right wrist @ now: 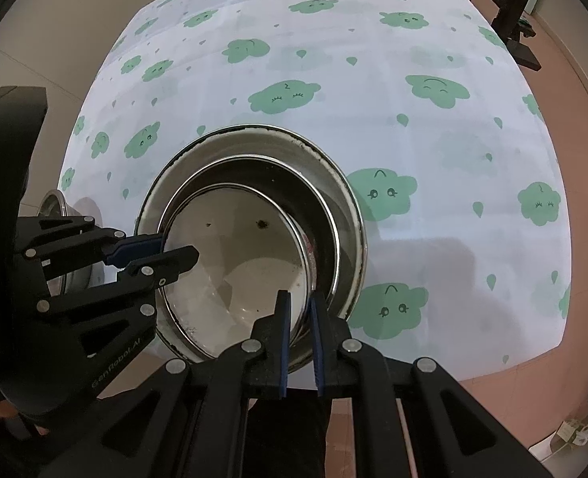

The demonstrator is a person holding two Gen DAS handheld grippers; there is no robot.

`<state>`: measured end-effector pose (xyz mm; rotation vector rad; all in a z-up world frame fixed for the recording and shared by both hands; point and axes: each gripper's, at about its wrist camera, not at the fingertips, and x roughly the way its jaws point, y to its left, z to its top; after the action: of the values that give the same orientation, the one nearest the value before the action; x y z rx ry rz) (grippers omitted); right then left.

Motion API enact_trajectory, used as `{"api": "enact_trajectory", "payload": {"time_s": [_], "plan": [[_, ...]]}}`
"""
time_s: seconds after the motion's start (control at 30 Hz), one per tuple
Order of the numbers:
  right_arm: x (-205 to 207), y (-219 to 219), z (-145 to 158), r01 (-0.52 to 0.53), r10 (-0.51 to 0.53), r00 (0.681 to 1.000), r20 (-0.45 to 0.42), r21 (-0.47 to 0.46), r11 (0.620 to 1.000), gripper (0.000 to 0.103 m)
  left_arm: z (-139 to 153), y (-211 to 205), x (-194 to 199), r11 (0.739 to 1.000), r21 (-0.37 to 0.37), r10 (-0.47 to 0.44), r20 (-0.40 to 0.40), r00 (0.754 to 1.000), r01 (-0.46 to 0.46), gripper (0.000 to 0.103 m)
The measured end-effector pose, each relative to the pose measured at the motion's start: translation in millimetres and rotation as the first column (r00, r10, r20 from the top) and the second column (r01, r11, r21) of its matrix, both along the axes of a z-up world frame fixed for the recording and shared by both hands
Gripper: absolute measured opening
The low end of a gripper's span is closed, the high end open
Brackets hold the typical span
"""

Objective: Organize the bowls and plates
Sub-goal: 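Lower the white enamel bowl into the small steel bowl with both tools, then close both tools on the stacked dishes' rims and lift the stack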

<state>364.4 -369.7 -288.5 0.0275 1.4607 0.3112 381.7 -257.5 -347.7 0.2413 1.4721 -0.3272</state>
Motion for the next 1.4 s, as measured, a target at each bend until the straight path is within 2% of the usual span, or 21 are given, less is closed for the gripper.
{"api": "enact_trajectory", "payload": {"time_s": [0.6, 0.67, 0.87, 0.93, 1.1, 1.4], "plan": [[1.4, -6.6, -2.1, 0.025, -0.024, 0.999, -0.030, 0.036, 0.999, 0.011, 1.7, 3.7, -0.6, 1.000, -0.015, -0.003, -0.014, 1.000, 0.003, 0.009], [0.8, -4.3, -2.8, 0.016, -0.015, 0.999, -0.029, 0.031, 0.999, 0.014, 1.8, 4.2, 1.7, 1.000, -0.020, 0.008, -0.016, 1.000, -0.008, 0.009], [-1.3, -1.9, 0.5, 0.015, -0.015, 1.000, 0.000, 0.025, 1.000, 0.014, 12.7, 6.2, 2.2, 1.000, -0.017, 0.018, 0.044, 0.999, -0.017, 0.010], [-1.0, -1.6, 4.0, 0.013, -0.013, 1.000, 0.019, 0.019, 1.000, 0.014, 17.5, 5.4, 1.5, 1.000, -0.022, 0.010, 0.063, 0.998, -0.008, 0.014], [0.2, 0.7, 8.9, 0.001, -0.001, 0.999, 0.037, 0.002, 1.000, 0.016, 17.9, 2.7, 0.2, 1.000, -0.027, 0.000, 0.052, 0.999, 0.001, 0.015], [-1.6, -2.5, 21.7, 0.014, -0.016, 0.996, 0.088, 0.028, 1.000, 0.016, 25.4, 13.7, 2.3, 0.998, -0.041, 0.042, 0.078, 0.996, -0.039, 0.015]]}}
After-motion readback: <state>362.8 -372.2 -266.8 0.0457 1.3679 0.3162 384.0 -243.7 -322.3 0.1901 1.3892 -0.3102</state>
